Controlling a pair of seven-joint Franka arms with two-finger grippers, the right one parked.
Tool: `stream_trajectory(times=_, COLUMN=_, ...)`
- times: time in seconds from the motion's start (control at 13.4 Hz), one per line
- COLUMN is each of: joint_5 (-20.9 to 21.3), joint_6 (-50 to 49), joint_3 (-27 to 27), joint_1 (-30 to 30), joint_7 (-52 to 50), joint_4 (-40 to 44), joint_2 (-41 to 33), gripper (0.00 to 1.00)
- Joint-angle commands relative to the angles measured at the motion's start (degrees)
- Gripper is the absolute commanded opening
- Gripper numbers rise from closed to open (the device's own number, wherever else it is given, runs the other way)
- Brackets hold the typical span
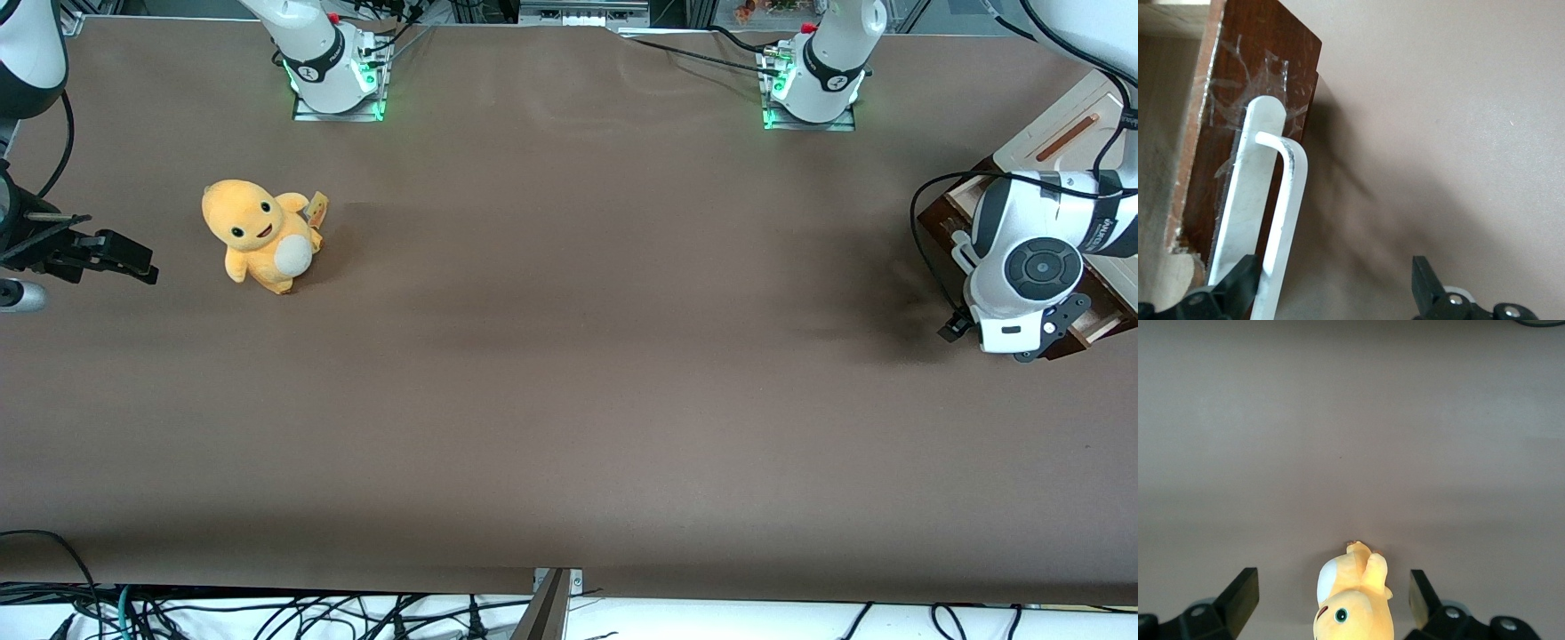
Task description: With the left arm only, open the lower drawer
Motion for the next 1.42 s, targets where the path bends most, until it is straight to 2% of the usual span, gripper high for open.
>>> stream_trajectory(times=0.0, joint_5=-1.4, joint_6=-2.8, joint_3=-0.1, joint_1=-0.7, joint_7=0.9, joint_4=3.3, joint_2=1.3, gripper=1.0)
stream_trajectory(times=0.37, joint_5=-5.2, joint_6=-14.5, joint_3=-0.2, joint_1=-1.4, joint_7=8.2, joint_4=11.1, joint_2=0.9, gripper=1.0)
stream_trajectory(times=0.52, joint_5=-9.5, joint_6=-15.3, joint_3=-1.7, joint_1=-1.6, joint_7=8.6, joint_4=12.6, joint_2=0.9, gripper=1.0)
stream_trajectory(times=0.75, joint_5=-12.6, joint_6=-15.4, joint_3=-6.1, joint_1=-1.6, joint_7=8.9, joint_4=14.9, joint_2=1.0, gripper=1.0)
stream_trajectory(times=0.9, joint_5=-15.1, joint_6=-16.1, joint_3=-6.9, joint_1=-1.9, joint_7=9.1, joint_4=17.2, joint_2=0.9, gripper=1.0)
stream_trajectory(times=1.12, joint_5=-20.8, joint_6=-18.4, joint_3=-8.1, joint_1=-0.9, joint_7=17.7, joint_4=20.3, joint_2=0.7, gripper=1.0)
stream_trajectory(times=1.35, joint_5=-23.9, joint_6=-24.0, joint_3=-8.4, joint_1=1.8, joint_7=31.1, joint_4=25.3, joint_2=-0.2, gripper=1.0)
